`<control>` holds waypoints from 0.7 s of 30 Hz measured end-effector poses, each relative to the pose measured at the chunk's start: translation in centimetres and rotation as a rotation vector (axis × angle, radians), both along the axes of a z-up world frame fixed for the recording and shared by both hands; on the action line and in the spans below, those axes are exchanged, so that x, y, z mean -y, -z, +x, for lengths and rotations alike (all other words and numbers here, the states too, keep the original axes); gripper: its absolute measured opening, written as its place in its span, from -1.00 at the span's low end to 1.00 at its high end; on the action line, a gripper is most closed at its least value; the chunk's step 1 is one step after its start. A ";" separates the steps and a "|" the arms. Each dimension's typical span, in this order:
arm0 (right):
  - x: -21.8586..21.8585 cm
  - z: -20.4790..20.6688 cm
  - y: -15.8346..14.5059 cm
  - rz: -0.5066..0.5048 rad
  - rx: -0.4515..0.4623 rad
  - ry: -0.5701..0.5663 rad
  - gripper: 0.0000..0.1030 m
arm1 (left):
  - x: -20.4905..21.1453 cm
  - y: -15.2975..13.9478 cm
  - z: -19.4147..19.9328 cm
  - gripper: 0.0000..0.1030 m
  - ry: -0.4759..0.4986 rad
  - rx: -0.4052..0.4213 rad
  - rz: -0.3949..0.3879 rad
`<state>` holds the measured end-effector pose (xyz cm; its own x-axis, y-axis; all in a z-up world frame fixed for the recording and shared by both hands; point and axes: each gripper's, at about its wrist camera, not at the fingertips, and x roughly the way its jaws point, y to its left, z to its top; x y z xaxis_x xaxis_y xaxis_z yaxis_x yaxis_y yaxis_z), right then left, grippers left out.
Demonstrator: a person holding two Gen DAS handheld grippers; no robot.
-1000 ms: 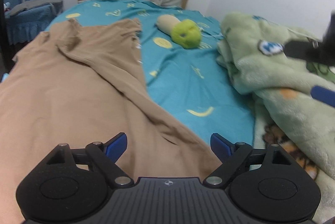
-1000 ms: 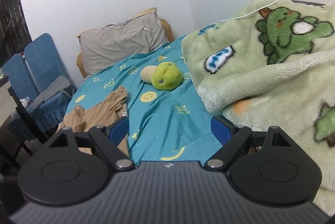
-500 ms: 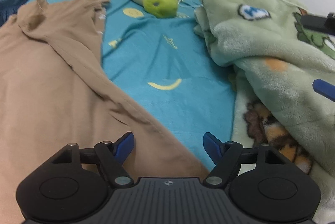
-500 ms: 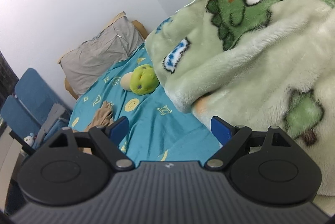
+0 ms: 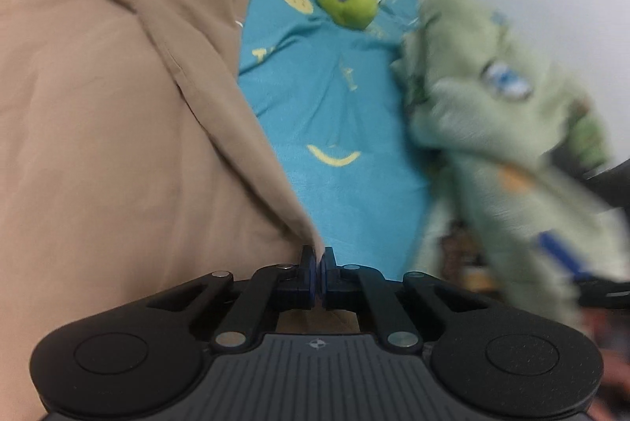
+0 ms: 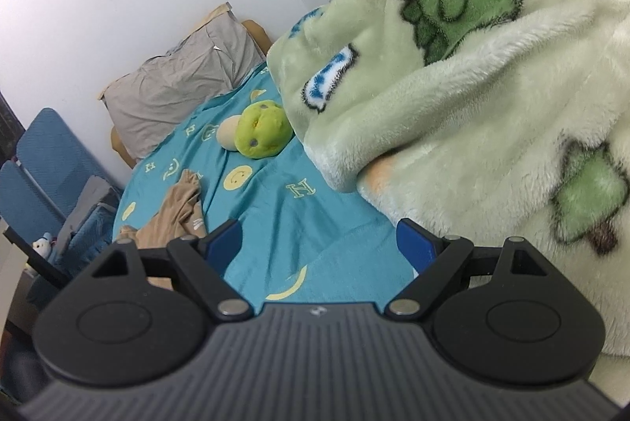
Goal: Fold clothes
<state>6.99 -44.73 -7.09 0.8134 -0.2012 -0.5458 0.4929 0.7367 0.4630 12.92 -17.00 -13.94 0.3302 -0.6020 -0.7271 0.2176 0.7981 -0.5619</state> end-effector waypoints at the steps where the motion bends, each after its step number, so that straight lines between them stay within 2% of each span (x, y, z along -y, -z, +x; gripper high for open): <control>1: 0.0 0.0 0.0 0.001 -0.002 -0.002 0.68 | -1.8 -0.9 -0.3 -0.95 -0.003 -0.007 -0.038; 3: -0.1 0.1 0.1 0.007 -0.004 -0.008 0.68 | -5.4 -2.3 -0.9 -0.95 -0.010 -0.029 -0.096; 6: -0.6 0.4 0.1 0.004 -0.013 -0.023 0.68 | -10.4 -2.9 -1.2 -0.95 -0.034 -0.067 -0.110; 11: -2.7 1.7 0.1 -0.060 -0.055 -0.088 0.68 | -15.6 -1.0 -0.7 -0.95 -0.081 -0.091 0.016; 15: -5.2 2.5 0.3 -0.104 -0.080 -0.172 0.68 | -16.7 1.0 -0.3 -0.94 -0.084 -0.088 0.080; 17: -6.5 2.9 0.3 -0.127 -0.084 -0.220 0.68 | -16.6 1.0 -0.3 -0.93 -0.080 -0.064 0.100; 19: -7.8 3.2 0.3 -0.156 -0.085 -0.264 0.68 | -16.6 0.2 -0.5 -0.86 -0.084 -0.013 0.110; 20: -8.4 3.2 0.3 -0.165 -0.080 -0.284 0.68 | -16.7 -0.3 -0.7 -0.70 -0.087 0.019 0.113; 21: -9.0 3.3 0.2 -0.170 -0.074 -0.305 0.68 | -16.8 -0.8 -1.0 -0.43 -0.096 0.049 0.118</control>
<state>10.32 -35.70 -7.34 0.8095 -0.0485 -0.5851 0.2662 0.9186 0.2922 11.93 -0.23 -13.11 0.4191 -0.4772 -0.7725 0.1625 0.8764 -0.4532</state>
